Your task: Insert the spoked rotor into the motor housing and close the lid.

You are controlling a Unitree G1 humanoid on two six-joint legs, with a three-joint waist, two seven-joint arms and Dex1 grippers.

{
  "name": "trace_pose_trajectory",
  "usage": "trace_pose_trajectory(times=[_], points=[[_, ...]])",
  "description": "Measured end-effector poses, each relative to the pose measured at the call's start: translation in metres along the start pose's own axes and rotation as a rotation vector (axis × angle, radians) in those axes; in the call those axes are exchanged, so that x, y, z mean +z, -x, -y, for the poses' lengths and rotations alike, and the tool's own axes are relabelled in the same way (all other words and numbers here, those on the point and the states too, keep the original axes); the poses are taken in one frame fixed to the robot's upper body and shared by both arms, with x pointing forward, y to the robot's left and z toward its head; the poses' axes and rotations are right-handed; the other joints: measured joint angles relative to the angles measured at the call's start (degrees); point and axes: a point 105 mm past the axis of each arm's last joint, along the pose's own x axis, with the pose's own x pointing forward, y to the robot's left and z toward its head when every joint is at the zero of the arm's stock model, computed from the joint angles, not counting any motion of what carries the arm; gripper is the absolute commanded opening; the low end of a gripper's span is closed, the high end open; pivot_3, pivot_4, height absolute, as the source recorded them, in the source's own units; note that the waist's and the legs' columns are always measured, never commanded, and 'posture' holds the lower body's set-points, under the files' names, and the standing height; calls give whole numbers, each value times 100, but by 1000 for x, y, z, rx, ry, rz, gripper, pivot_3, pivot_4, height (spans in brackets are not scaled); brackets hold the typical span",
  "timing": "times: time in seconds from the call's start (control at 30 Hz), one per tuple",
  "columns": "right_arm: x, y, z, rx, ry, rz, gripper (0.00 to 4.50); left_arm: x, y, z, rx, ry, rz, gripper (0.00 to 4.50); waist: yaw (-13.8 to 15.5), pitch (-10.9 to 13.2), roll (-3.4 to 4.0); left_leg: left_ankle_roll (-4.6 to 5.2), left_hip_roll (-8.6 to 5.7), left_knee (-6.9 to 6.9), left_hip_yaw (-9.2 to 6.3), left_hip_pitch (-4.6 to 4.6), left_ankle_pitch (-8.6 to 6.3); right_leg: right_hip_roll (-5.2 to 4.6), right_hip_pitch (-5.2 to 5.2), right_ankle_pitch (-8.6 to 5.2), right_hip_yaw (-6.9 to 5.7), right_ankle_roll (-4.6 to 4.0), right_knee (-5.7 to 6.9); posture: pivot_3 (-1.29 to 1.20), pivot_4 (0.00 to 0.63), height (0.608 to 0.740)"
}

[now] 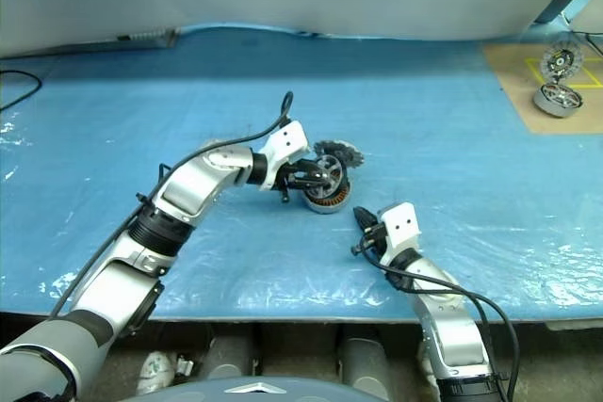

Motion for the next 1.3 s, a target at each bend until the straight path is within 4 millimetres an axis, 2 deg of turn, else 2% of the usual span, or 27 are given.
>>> trace_pose_trajectory(times=[1.27, 1.3], points=[[-6, -3, 0, -9, 15, -26, 0, -4, 7, -2, -40, -66, -55, 1342, -5, 0, 0, 0, 0, -2, 0, 1, 0, 0, 0, 0, 0, 0, 0, 0, 150, 740], [-6, -3, 0, -10, 15, -26, 0, -4, 7, -2, -42, -66, -56, 1687, -5, 0, 0, 0, 0, -2, 0, 1, 0, 0, 0, 0, 0, 0, 0, 0, 150, 740]])
